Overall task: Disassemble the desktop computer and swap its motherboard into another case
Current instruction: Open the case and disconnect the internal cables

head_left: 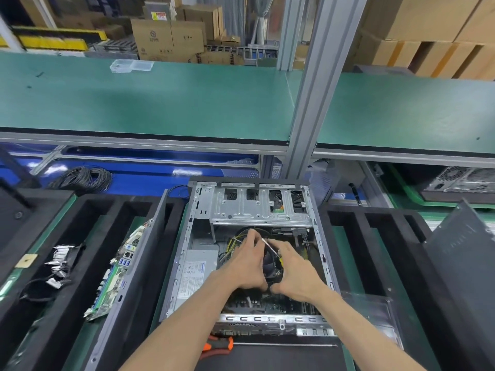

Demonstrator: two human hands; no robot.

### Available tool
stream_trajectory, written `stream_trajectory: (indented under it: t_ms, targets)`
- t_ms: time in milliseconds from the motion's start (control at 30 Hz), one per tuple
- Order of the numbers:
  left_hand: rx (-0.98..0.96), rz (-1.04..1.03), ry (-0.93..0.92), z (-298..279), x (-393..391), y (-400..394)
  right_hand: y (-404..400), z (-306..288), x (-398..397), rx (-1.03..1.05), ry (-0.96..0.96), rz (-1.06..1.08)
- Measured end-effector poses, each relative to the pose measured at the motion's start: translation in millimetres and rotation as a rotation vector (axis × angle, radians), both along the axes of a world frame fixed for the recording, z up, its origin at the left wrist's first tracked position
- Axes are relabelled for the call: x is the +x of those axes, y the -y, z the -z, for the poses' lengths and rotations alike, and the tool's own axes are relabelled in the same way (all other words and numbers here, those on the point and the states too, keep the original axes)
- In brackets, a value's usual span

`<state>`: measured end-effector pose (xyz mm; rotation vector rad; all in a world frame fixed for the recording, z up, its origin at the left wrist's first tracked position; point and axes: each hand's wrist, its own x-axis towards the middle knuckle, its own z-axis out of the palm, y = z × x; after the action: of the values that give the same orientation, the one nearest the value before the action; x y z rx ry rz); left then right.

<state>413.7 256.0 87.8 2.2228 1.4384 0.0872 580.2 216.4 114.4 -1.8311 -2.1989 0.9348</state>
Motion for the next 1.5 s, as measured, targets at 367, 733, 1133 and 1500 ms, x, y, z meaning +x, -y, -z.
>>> stream_trajectory:
  t_ms: [367,733,1133,1500]
  targets:
    - [-0.005,0.126,-0.031,7.2,-1.8,-6.6,-5.9,10.6,-10.7,-0.038,-0.05,0.07]
    - [-0.085,0.333,-0.422,-11.9,-20.2,-42.5,-11.8,17.4,-11.0,-0.036,-0.032,0.12]
    - [-0.3,0.146,-0.285,-32.7,-51.0,-61.1,-13.5,20.0,-7.2,-0.043,-0.019,0.237]
    - [-0.293,0.191,-0.632,-21.0,-32.0,-58.2,-11.8,16.9,-7.1,-0.026,-0.009,0.286]
